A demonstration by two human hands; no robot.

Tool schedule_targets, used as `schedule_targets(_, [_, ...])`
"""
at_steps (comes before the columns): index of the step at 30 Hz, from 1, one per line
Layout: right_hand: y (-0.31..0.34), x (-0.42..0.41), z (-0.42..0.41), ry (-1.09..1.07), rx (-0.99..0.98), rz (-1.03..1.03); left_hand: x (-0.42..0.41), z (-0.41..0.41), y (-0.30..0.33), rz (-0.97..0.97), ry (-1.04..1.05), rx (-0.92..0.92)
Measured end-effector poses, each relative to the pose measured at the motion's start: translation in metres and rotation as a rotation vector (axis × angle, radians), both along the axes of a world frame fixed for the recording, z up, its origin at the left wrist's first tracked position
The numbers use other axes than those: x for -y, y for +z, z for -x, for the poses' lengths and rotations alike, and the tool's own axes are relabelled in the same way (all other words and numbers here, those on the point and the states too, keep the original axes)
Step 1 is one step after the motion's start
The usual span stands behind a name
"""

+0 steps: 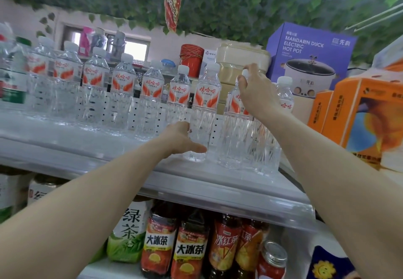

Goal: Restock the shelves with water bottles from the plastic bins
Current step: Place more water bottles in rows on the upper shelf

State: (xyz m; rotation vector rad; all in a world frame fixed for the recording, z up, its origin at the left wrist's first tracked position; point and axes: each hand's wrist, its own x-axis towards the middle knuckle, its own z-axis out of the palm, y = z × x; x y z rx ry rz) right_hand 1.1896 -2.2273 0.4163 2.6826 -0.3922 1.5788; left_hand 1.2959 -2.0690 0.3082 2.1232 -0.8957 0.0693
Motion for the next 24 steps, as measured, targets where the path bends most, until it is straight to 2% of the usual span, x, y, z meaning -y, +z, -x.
schedule_targets(9, [-0.004,0.0,-0.002,-0.001,0.029,-0.006,-0.006,0.009,0.0,-0.051,0.014,0.034])
schedule_targets(17, [-0.03,-0.032,0.018,-0.159,0.032,0.054,-0.046,0.028,0.001,0.008,0.078,0.348])
schedule_targets(21, [-0.069,-0.063,0.04,-0.221,-0.021,0.192,-0.091,0.031,-0.007,0.034,0.061,0.471])
schedule_targets(24, [-0.109,-0.101,0.055,-0.231,-0.092,0.181,-0.131,0.033,-0.022,0.019,0.047,0.547])
